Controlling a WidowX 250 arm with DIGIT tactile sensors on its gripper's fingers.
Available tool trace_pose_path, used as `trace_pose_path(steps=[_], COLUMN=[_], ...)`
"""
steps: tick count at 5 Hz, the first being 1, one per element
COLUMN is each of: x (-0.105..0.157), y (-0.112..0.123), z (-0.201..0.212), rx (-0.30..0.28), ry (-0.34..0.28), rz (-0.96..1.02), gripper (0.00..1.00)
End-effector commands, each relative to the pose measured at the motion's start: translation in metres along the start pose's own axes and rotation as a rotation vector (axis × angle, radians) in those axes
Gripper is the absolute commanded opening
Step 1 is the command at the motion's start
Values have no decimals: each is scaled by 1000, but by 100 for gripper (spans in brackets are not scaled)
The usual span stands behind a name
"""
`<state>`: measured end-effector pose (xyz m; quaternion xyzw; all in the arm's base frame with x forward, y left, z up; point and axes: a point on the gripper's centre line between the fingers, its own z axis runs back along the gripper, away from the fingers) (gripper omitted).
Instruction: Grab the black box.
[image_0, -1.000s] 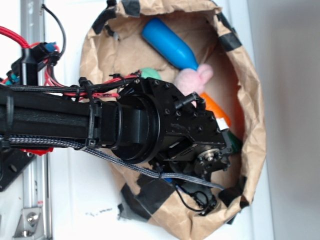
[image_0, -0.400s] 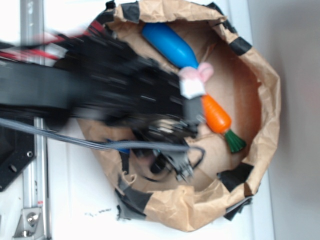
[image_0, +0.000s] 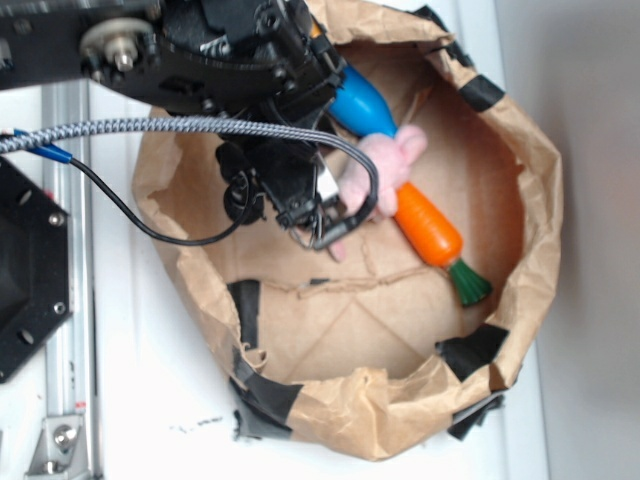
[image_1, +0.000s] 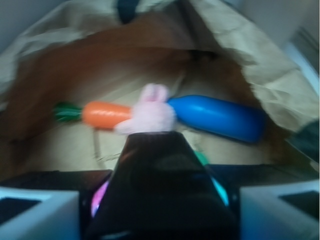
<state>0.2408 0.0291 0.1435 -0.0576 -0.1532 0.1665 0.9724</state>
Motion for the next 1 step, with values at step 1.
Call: trace_pose_path(steps=[1], x=[20], y=[-26], z=[-4], rx=[30], ry=[41], rz=[-65], gripper=[0])
